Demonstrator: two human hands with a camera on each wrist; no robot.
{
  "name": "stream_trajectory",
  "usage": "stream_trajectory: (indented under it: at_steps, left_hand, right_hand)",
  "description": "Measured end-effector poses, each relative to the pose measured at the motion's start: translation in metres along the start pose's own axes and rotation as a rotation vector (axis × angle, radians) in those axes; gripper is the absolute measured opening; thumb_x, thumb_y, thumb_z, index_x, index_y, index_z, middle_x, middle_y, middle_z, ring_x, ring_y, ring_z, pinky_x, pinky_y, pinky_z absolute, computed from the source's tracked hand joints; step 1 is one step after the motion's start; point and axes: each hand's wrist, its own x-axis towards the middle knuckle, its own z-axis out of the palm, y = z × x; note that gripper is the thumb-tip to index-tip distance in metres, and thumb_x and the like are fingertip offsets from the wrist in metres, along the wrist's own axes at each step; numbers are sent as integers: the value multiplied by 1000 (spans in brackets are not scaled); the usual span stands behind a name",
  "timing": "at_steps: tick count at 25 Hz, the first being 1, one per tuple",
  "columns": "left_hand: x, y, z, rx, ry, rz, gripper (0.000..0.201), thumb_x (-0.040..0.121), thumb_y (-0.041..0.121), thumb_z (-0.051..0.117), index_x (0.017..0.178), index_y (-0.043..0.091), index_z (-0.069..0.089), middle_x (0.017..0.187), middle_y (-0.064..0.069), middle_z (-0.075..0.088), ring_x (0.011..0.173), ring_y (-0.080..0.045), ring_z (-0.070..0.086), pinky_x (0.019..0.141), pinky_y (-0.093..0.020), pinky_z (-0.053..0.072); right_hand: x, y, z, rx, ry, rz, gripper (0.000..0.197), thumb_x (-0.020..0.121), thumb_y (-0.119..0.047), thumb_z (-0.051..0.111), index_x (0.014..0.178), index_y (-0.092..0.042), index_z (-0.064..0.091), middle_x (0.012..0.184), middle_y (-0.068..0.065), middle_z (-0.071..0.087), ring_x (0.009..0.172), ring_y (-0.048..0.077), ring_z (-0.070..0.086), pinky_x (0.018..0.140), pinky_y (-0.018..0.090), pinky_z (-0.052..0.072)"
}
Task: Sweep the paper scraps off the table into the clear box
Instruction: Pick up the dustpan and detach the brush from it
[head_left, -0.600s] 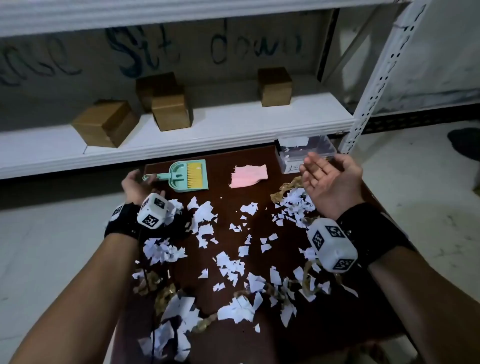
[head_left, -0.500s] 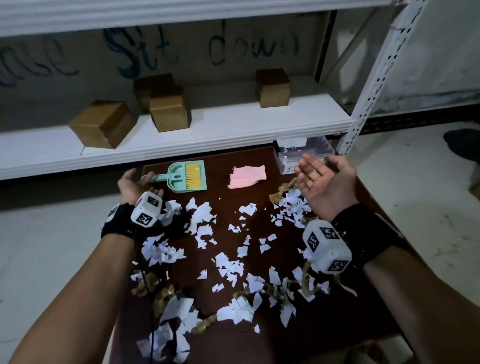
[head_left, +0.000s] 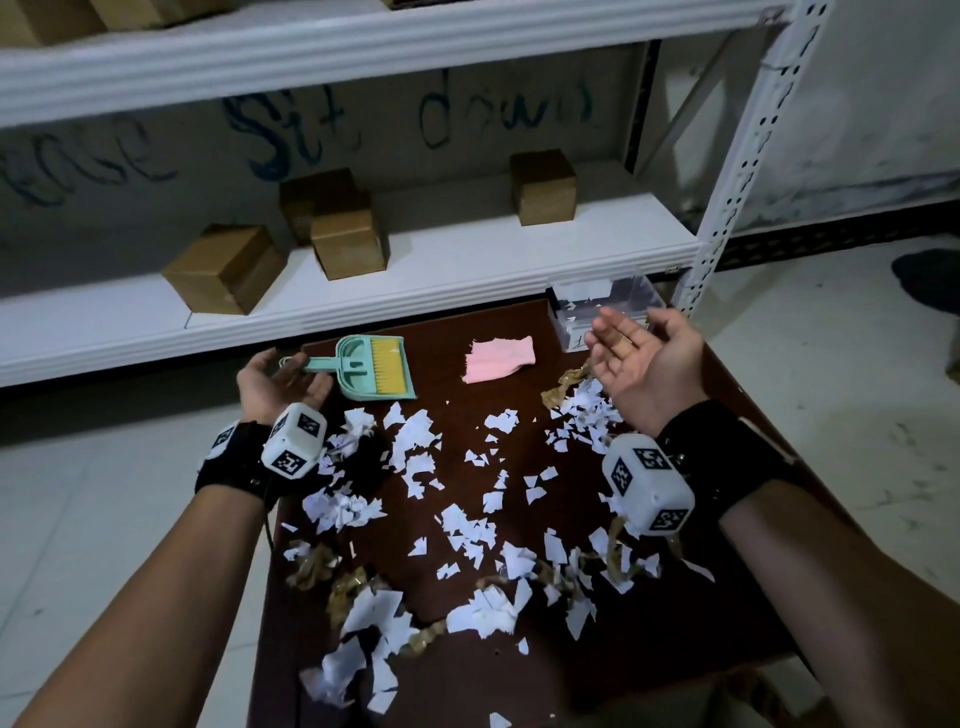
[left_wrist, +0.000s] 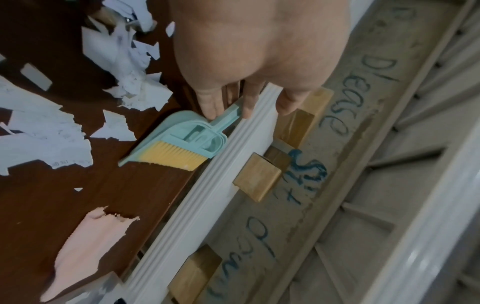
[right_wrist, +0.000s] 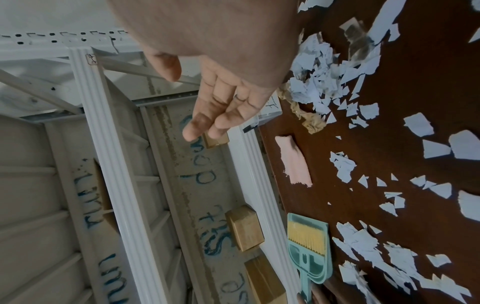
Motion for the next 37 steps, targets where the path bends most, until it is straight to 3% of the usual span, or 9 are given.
stream_trajectory:
  at_steps: [3, 7, 11, 15, 21, 24, 28, 32, 37]
  left_hand:
    - [-30, 20, 11, 35, 0, -16, 43, 88, 37, 61, 114, 3, 63, 126, -16, 56, 123, -36, 55, 98, -47, 50]
    - [-96, 16, 26, -16, -146, -36, 38, 72, 23, 66, 104, 3, 57, 115, -19, 57, 118, -39, 58, 96, -50, 52]
    - [-129, -22, 22, 1, -179, -30, 27, 87, 24, 59, 110, 11, 53, 116, -14, 58, 120, -36, 55, 98, -53, 51]
    - [-148, -49, 20, 23, -177, -67, 9, 89, 22, 59, 85, 15, 54, 108, -15, 60, 109, -34, 55, 102, -55, 47]
    - [-142, -47, -2, -13, -131, -73, 30, 82, 22, 64, 109, 12, 54, 115, -14, 62, 125, -33, 54, 98, -52, 50]
    - [-143, -48, 1, -15, -141, -53, 19, 84, 23, 63, 99, 12, 56, 111, -13, 63, 115, -32, 57, 99, -50, 50]
    - [-162, -61, 19, 50, -121, -52, 14, 91, 21, 58, 84, 9, 58, 105, -12, 58, 92, -28, 57, 105, -45, 48]
    - [-169, -81, 18, 134, -113, -73, 22, 88, 23, 58, 100, 5, 58, 106, -11, 57, 91, -26, 56, 102, -39, 51]
    - [-173, -99, 6, 209, -79, -16, 33, 78, 19, 68, 105, 0, 65, 109, -11, 67, 114, -32, 67, 78, -33, 61]
  right_hand:
    - [-8, -3, 3, 6, -43, 17, 39, 98, -34, 45, 105, -4, 70, 80, 9, 74, 82, 22, 67, 79, 26, 50]
    - [-18, 0, 5, -95, -158, -13, 36, 100, -29, 46, 110, -4, 70, 86, 10, 75, 83, 20, 68, 80, 27, 50]
    - [-32, 22, 9, -455, -315, -70, 31, 101, -24, 54, 119, -4, 70, 95, 14, 78, 88, 18, 72, 75, 24, 55]
    - [-44, 46, 10, -654, -374, -52, 27, 101, -20, 60, 117, -1, 69, 95, 20, 78, 88, 21, 70, 75, 25, 52]
    - [-43, 56, 7, -881, -401, -114, 20, 100, -13, 62, 110, 1, 71, 96, 24, 76, 81, 16, 72, 67, 18, 51]
    - [-37, 64, 6, -1029, -475, -222, 12, 95, -10, 70, 104, -5, 74, 84, 15, 78, 80, 19, 72, 74, 31, 52]
    - [-31, 74, 2, -1138, -571, -327, 18, 86, -21, 79, 102, -16, 76, 63, 3, 74, 79, 43, 72, 93, 54, 57]
    - [-33, 75, -3, -1334, -590, -426, 29, 82, -28, 83, 108, -20, 75, 64, 1, 75, 67, 27, 75, 86, 48, 61]
    - [-54, 79, -7, -1787, -583, -616, 37, 84, -43, 77, 118, -31, 71, 69, -11, 73, 71, 7, 71, 83, 36, 60]
